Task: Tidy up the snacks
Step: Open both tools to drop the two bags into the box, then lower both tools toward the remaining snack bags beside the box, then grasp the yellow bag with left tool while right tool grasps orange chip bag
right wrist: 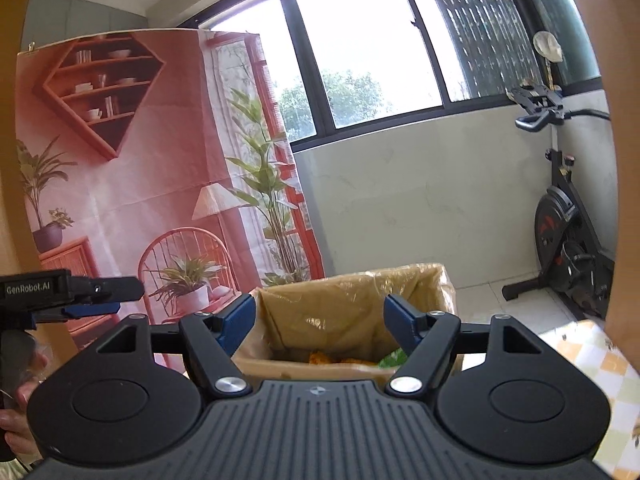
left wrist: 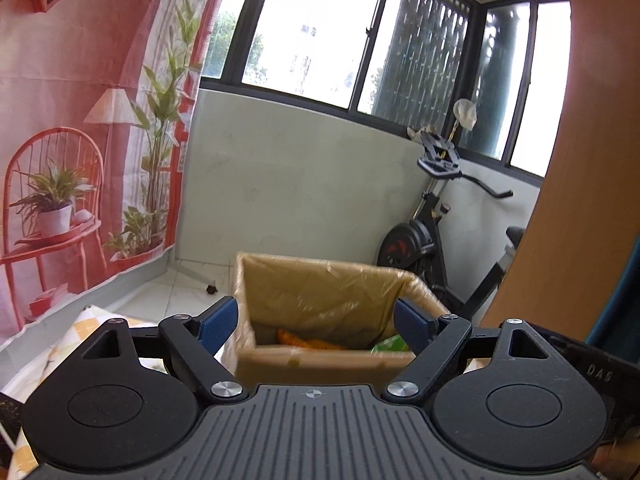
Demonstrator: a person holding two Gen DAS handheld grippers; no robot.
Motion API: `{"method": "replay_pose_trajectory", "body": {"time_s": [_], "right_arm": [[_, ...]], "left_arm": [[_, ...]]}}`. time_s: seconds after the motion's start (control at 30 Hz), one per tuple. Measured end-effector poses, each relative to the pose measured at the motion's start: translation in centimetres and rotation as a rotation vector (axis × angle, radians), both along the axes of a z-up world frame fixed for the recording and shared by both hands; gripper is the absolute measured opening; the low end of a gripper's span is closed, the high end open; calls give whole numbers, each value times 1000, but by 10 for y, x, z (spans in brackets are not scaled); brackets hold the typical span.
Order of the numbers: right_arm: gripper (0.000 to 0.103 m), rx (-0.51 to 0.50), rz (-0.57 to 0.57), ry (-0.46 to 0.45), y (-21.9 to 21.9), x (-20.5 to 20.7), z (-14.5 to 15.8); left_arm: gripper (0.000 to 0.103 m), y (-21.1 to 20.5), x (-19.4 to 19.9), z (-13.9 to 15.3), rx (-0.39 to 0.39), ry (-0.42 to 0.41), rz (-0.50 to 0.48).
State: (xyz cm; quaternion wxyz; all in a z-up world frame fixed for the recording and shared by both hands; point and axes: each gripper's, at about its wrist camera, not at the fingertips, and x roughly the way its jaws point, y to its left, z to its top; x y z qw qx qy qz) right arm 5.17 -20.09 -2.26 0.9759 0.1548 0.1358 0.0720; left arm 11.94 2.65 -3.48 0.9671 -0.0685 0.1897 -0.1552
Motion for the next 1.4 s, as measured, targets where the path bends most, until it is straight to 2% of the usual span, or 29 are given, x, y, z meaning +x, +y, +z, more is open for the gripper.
{"method": "replay_pose_trajectory", "body": {"time_s": [0.2,0.37,0.5,0.63,0.87,1.1,1.17,1.4], "right_arm": [[74,21,-20,47,2,-23,-18],[74,0,-35,94,6,-30,-37],[74,-2,-30,127,8,-28,-52],[74,-17,-26,167,12,-20,-64],[74,-47,-6,253,19,-3,-90],[82,-76,-4,363,23,23,-113],[86,-100,-4,401,27,33,-118],[90,-199,52,548,47,67,-142]], "left_arm": [[87,17,-15,-16,49,35,-9],[87,29,-22,-37,103,66,-20],[87,40,-20,-52,107,109,-8],[87,47,-11,-67,94,147,-8],[87,49,14,-107,82,269,-21],[87,43,39,-145,104,357,-26],[87,41,45,-151,109,373,-33],[87,27,56,-172,182,411,-64]]}}
